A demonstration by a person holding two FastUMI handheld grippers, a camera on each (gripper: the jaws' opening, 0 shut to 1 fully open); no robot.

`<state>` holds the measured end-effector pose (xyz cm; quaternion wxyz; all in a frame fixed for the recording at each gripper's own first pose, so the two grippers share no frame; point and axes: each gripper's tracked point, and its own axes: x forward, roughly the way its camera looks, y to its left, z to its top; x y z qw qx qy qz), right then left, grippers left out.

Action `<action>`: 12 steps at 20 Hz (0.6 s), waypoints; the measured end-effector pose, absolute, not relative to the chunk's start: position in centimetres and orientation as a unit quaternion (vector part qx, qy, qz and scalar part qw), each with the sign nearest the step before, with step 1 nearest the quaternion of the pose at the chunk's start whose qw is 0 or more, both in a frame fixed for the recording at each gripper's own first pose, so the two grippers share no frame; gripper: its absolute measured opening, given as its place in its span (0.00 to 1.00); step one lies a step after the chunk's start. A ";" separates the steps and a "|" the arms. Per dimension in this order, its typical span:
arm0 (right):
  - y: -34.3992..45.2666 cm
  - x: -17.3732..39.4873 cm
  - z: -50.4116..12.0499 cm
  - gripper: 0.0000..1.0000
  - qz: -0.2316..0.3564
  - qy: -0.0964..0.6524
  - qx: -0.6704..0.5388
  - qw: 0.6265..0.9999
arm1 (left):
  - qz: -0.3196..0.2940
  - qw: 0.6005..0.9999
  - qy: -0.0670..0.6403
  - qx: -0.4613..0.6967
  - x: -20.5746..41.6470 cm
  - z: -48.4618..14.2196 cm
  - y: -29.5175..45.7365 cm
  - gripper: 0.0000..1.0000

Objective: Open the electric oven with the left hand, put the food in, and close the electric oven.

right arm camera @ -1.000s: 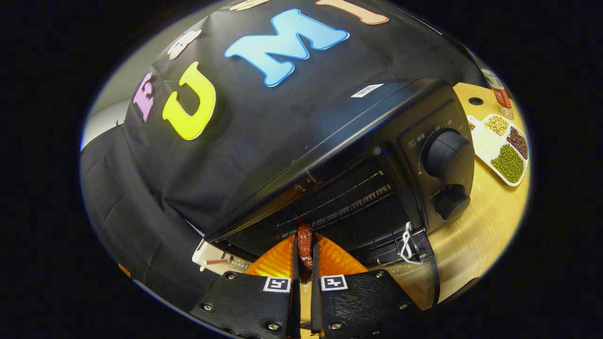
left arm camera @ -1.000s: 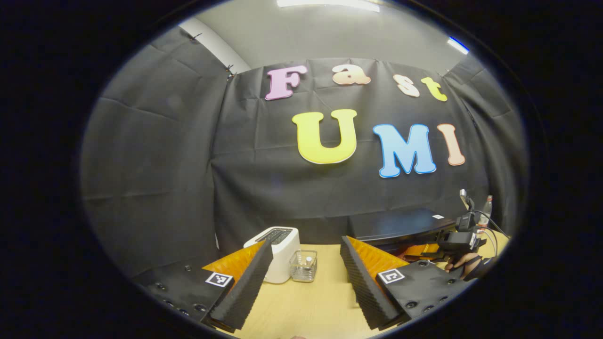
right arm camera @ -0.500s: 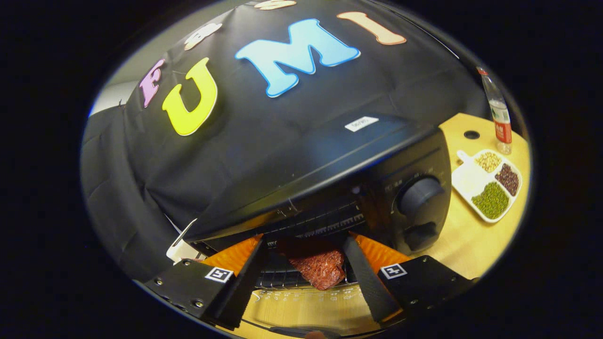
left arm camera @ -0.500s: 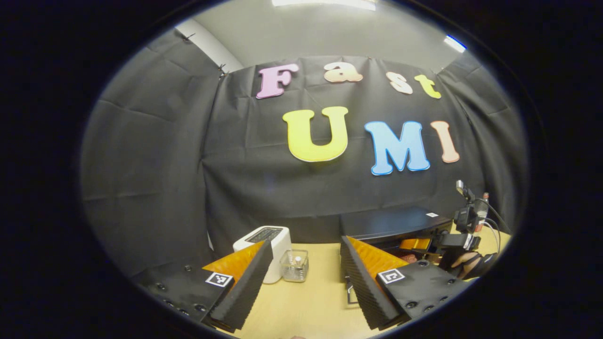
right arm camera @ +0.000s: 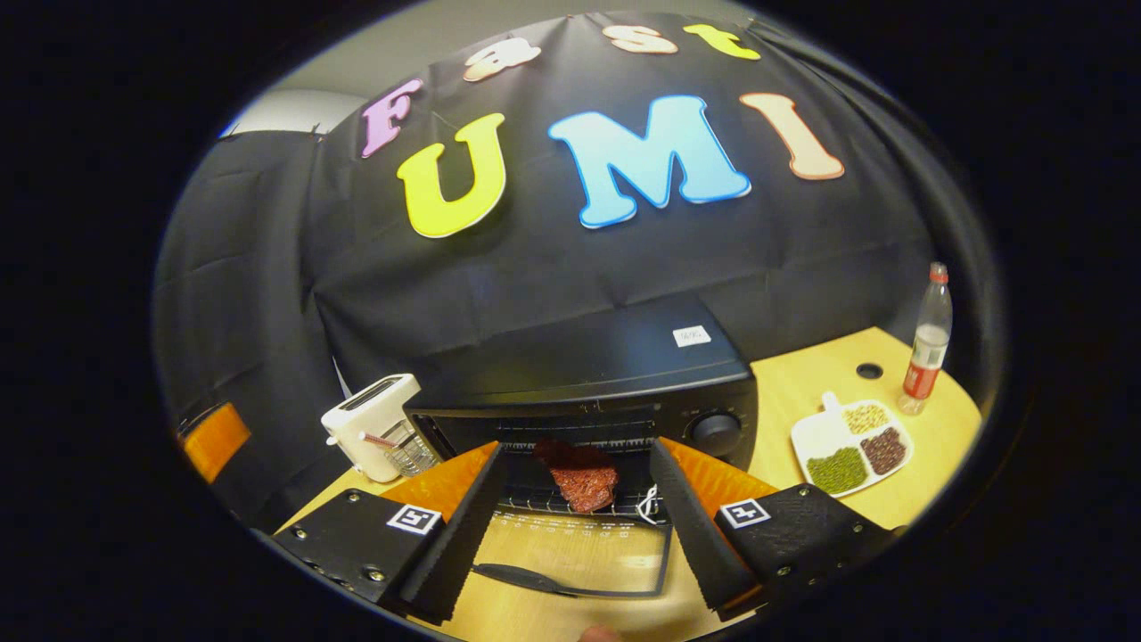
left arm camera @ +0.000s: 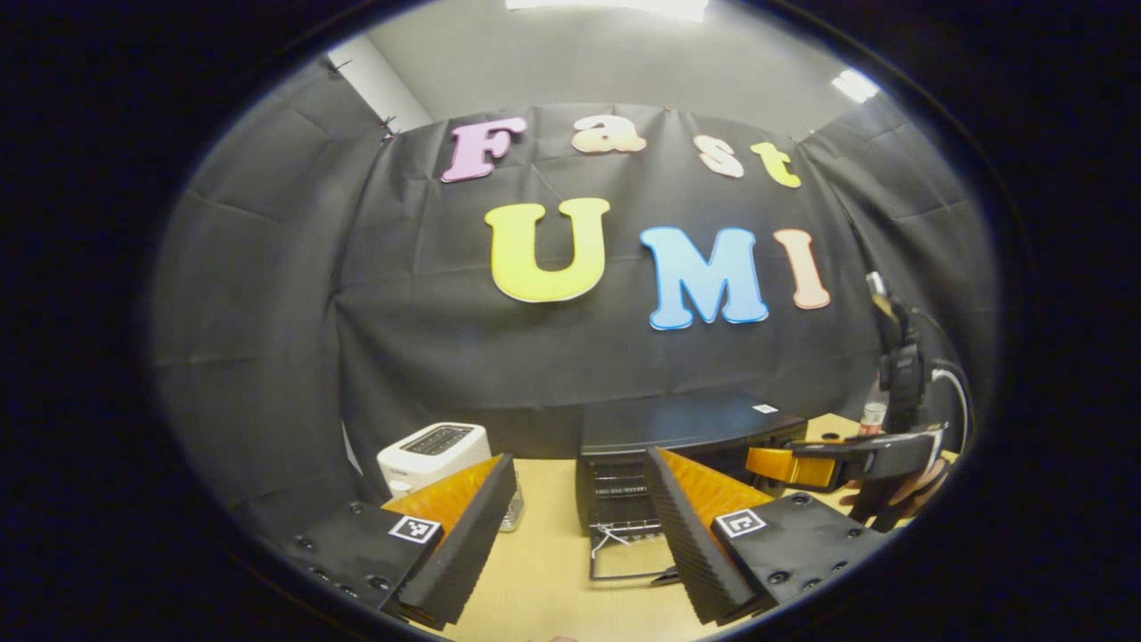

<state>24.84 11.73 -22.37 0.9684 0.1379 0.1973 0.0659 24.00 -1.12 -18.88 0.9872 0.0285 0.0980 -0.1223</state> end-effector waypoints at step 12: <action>3.1 17.0 -14.9 0.97 -0.009 0.131 0.084 0.988 | -0.181 0.963 0.199 0.017 19.9 -29.0 -8.8 0.91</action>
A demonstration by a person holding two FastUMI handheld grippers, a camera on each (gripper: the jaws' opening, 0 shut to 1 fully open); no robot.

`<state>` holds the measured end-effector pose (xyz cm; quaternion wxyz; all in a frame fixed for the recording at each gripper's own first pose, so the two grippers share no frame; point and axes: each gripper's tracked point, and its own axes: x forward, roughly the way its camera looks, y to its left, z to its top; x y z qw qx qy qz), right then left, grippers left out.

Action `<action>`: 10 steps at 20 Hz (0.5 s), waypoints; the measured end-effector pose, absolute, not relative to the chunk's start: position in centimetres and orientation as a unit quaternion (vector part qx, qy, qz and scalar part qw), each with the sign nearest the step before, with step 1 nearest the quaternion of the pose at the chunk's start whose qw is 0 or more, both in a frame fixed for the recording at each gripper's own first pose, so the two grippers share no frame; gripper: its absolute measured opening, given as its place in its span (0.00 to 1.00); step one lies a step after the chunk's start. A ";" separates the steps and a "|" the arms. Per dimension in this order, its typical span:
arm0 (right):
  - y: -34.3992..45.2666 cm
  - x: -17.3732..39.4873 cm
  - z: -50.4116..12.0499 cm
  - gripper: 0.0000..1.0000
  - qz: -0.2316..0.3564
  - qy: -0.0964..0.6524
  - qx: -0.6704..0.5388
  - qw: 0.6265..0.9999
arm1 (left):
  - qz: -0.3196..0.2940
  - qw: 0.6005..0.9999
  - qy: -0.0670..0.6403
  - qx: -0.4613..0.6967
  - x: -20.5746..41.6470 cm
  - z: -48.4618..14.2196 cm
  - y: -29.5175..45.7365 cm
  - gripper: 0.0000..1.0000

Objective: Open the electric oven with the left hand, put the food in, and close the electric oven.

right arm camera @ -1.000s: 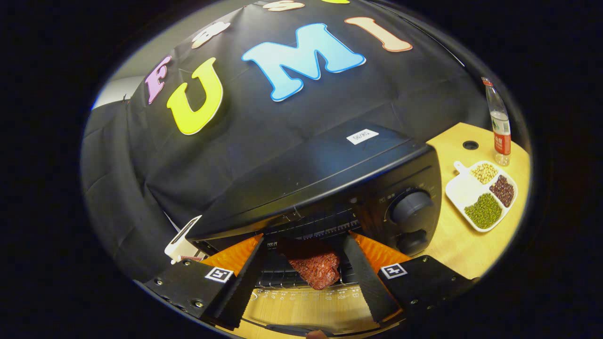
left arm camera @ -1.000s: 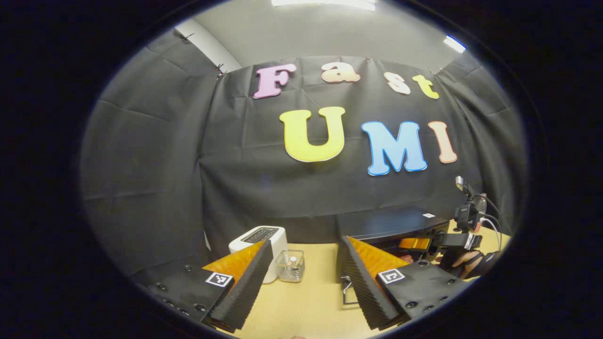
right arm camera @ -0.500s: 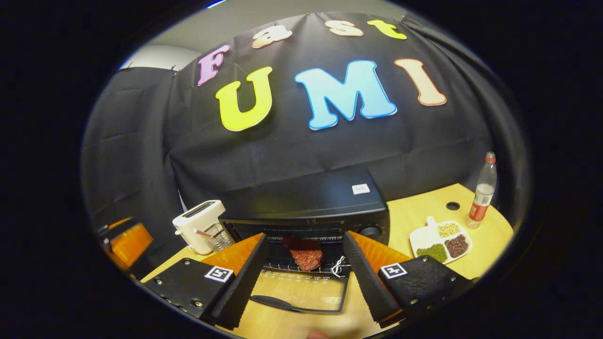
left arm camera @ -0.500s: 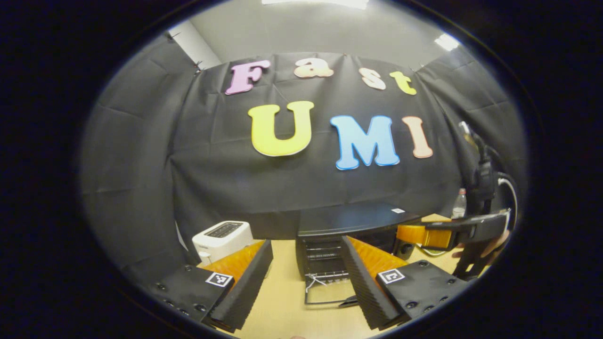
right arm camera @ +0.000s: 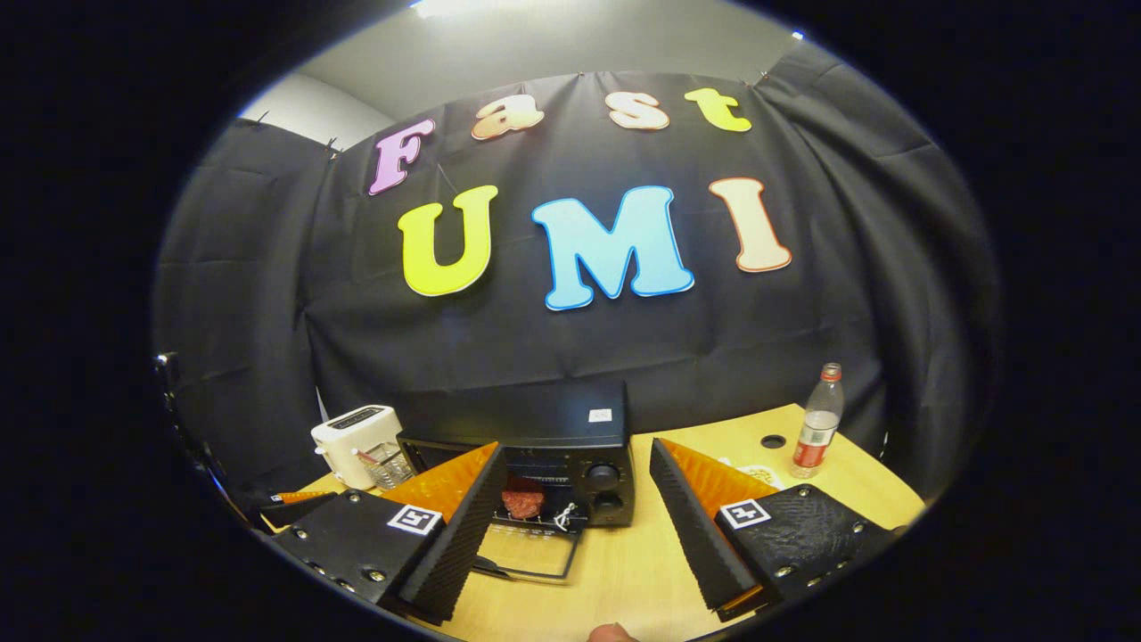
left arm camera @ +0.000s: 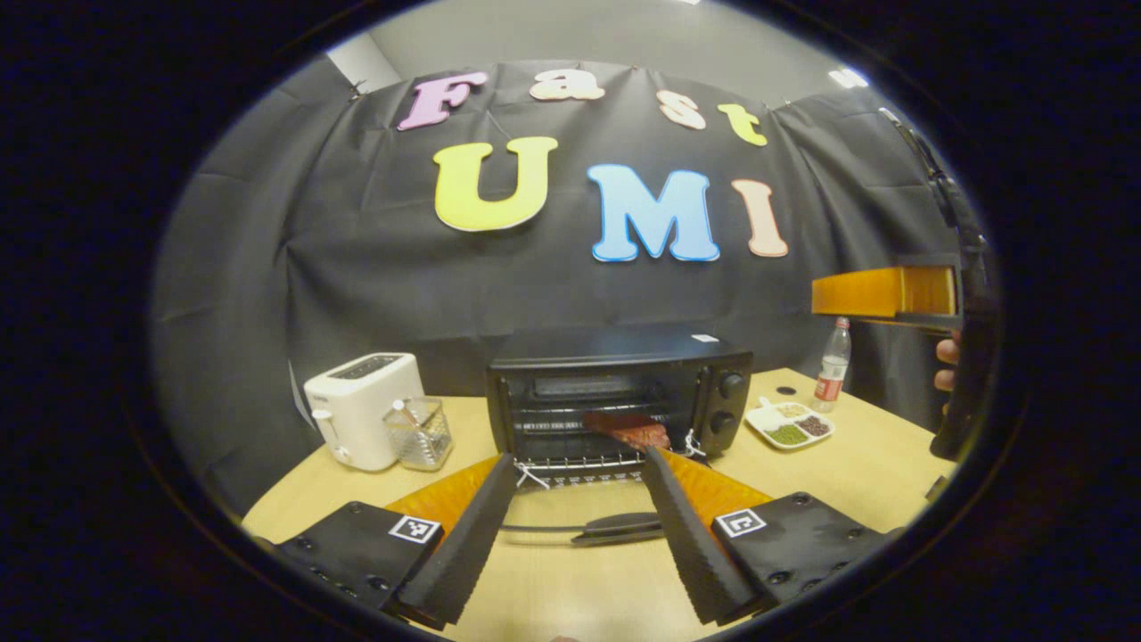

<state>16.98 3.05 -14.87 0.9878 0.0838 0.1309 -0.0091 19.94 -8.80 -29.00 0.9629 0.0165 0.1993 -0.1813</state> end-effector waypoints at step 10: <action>-1.1 13.3 -15.1 0.98 -0.076 0.150 0.073 0.983 | -0.216 0.913 0.344 0.026 17.5 -40.8 -12.9 0.97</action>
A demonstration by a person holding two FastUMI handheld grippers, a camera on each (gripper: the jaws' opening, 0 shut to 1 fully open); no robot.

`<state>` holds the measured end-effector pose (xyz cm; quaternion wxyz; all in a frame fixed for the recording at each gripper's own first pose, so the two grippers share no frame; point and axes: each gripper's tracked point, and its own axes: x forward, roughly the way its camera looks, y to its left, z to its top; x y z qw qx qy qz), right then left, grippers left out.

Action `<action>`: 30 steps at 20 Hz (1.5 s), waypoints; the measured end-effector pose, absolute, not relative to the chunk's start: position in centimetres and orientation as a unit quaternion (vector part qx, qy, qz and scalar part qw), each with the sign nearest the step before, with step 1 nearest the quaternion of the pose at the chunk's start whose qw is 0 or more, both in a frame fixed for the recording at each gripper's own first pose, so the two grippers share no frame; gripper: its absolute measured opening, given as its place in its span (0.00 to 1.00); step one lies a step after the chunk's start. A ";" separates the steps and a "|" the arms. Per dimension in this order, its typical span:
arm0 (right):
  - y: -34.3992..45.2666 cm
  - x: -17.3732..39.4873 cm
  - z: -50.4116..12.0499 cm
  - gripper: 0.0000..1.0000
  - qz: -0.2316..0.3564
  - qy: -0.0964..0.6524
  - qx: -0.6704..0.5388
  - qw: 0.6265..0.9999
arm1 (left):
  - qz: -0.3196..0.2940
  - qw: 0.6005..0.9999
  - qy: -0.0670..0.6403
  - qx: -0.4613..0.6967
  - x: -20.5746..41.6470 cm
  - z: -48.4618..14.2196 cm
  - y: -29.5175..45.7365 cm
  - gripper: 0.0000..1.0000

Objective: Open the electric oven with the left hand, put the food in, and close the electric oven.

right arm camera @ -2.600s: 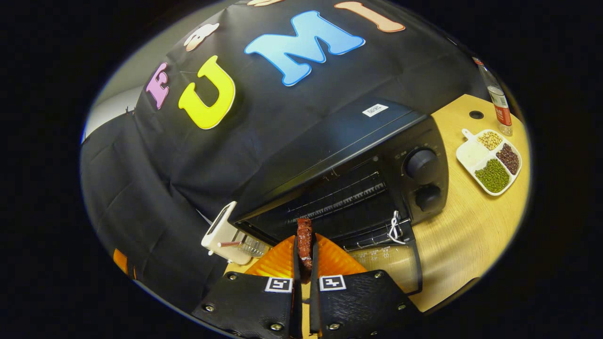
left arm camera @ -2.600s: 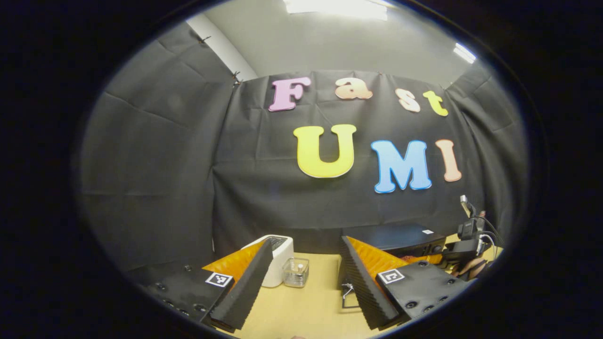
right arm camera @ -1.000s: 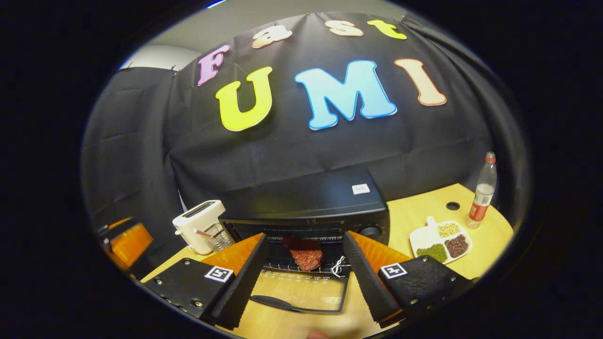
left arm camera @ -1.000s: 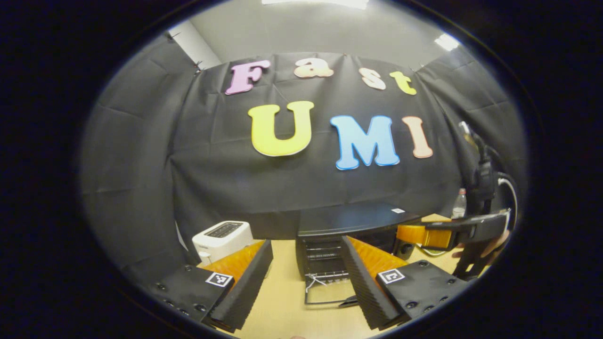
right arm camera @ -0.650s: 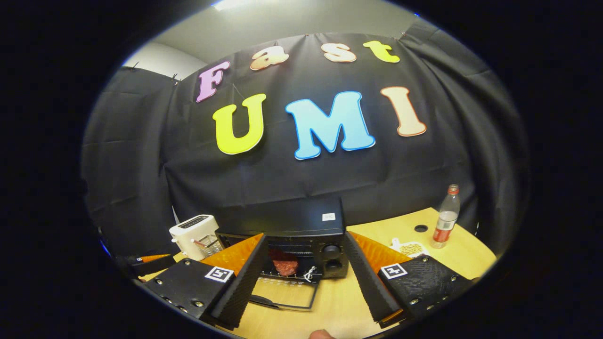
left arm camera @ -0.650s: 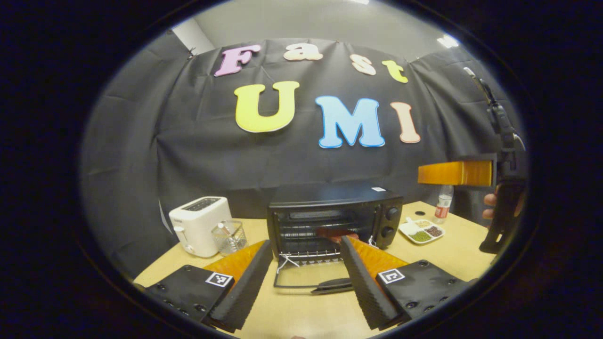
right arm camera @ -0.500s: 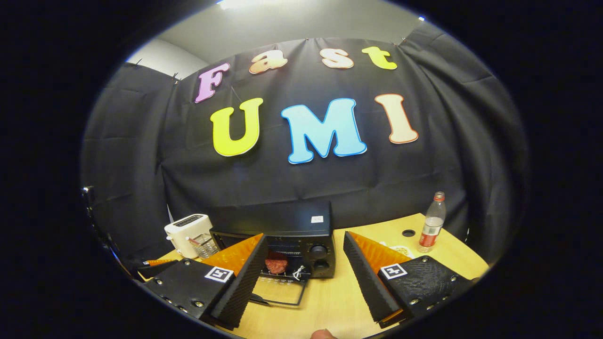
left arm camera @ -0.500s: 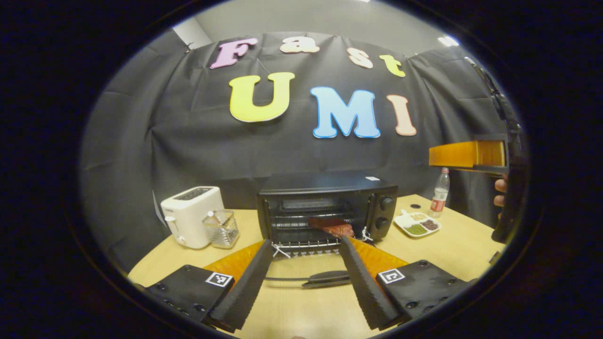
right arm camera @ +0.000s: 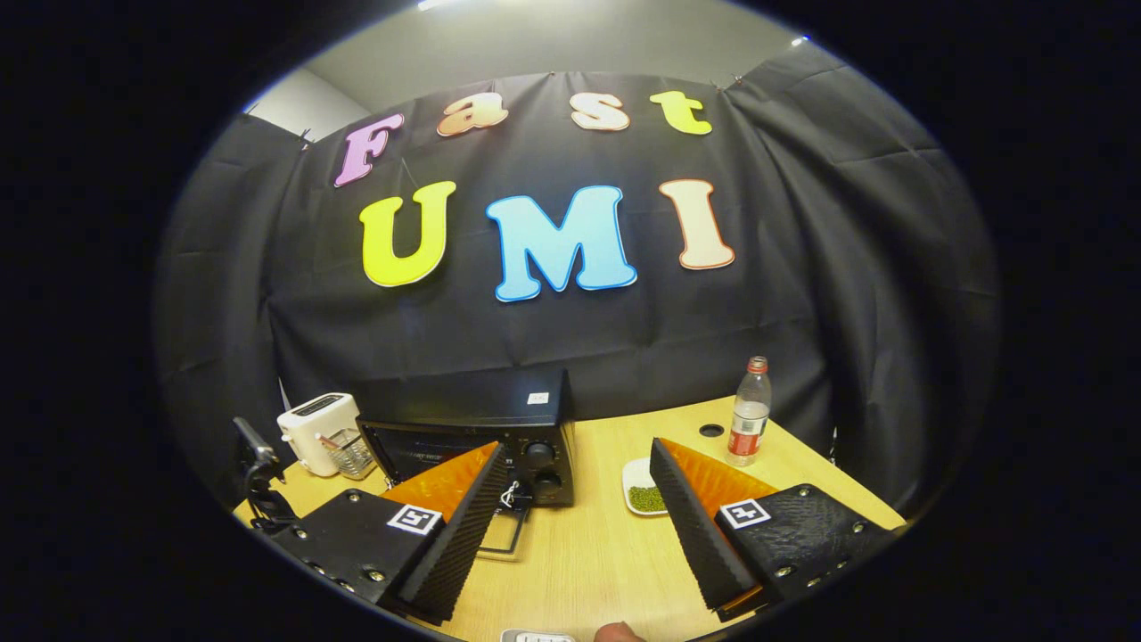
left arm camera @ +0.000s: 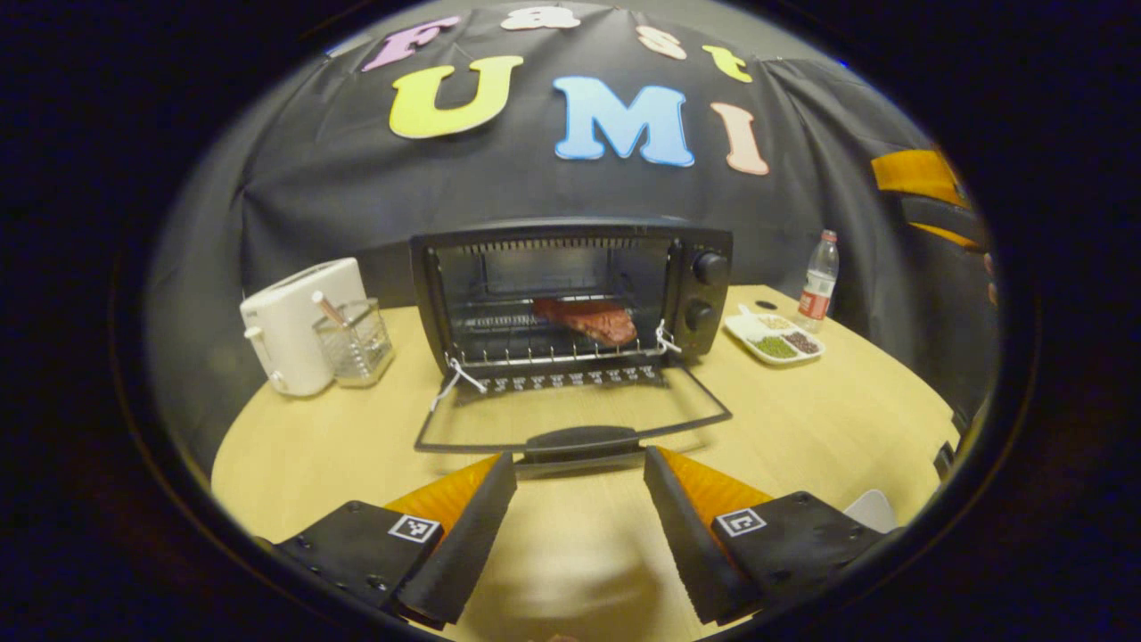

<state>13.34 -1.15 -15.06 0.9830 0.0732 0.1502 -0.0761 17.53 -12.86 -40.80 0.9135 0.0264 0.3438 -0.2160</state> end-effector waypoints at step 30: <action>-3.4 11.1 -13.7 0.98 -0.100 0.148 0.047 0.983 | -0.178 0.914 0.363 0.031 20.3 -39.0 -13.9 0.96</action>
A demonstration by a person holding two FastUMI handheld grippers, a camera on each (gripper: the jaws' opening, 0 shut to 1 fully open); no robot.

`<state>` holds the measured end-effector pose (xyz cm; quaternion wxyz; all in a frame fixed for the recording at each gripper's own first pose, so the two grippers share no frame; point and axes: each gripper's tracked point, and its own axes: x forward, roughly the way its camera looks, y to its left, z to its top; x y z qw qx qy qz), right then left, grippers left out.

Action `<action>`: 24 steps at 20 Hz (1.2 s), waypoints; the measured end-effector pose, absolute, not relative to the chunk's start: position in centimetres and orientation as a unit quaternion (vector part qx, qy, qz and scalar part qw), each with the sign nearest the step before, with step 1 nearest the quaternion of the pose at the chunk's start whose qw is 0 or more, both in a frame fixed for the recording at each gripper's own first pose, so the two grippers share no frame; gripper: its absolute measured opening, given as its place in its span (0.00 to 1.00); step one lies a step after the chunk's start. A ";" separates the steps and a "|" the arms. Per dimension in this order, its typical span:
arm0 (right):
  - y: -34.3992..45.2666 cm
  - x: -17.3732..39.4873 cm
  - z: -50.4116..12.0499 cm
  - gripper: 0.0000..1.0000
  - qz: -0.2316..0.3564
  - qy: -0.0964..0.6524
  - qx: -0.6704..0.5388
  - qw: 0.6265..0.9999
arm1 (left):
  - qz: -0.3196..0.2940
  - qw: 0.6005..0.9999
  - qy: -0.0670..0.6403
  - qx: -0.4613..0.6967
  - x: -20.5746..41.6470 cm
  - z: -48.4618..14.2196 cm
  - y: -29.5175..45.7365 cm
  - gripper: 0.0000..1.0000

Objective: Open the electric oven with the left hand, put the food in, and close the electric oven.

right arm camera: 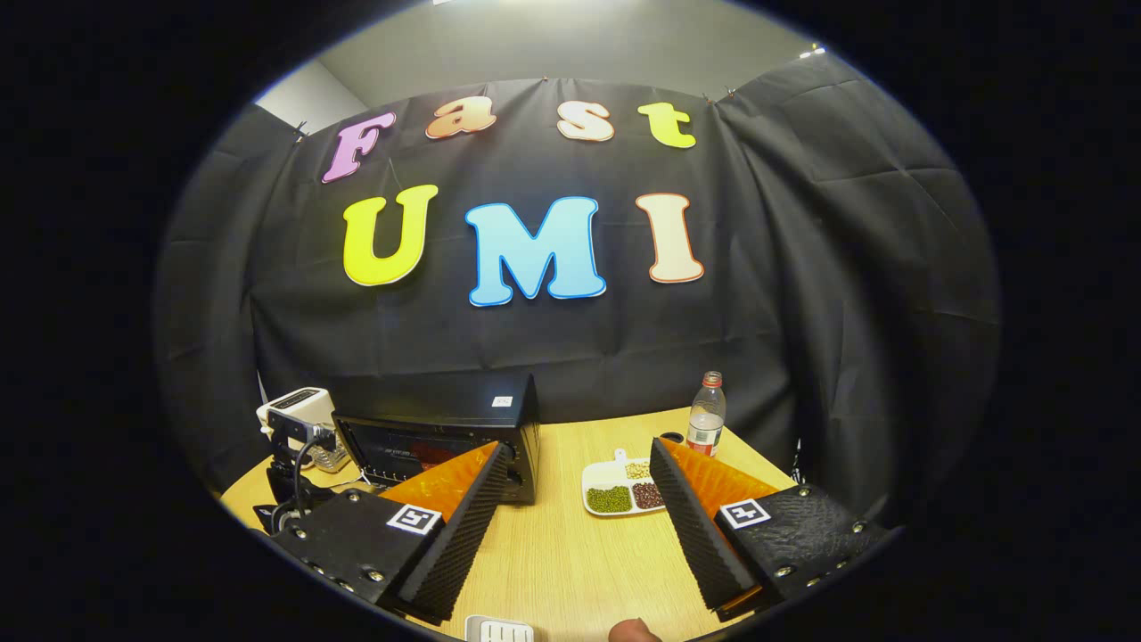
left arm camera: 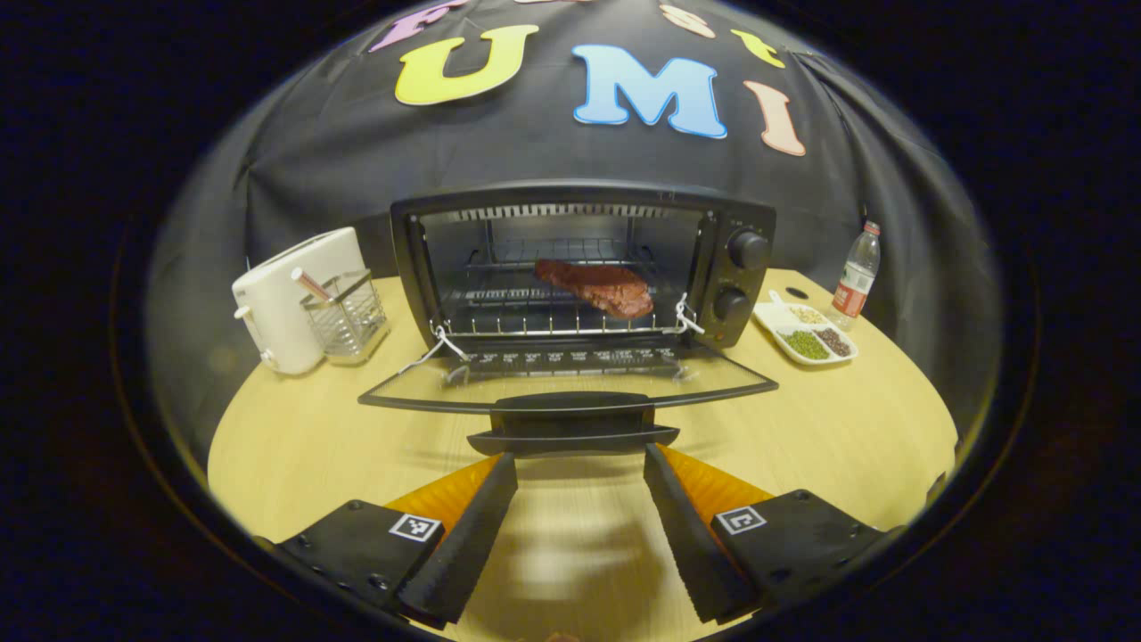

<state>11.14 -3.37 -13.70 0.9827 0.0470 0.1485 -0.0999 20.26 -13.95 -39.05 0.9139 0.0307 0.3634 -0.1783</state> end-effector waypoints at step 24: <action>-4.4 8.3 -8.9 0.98 -0.063 0.107 0.047 0.991 | -0.185 0.977 0.103 -0.011 21.7 -14.2 -16.0 0.90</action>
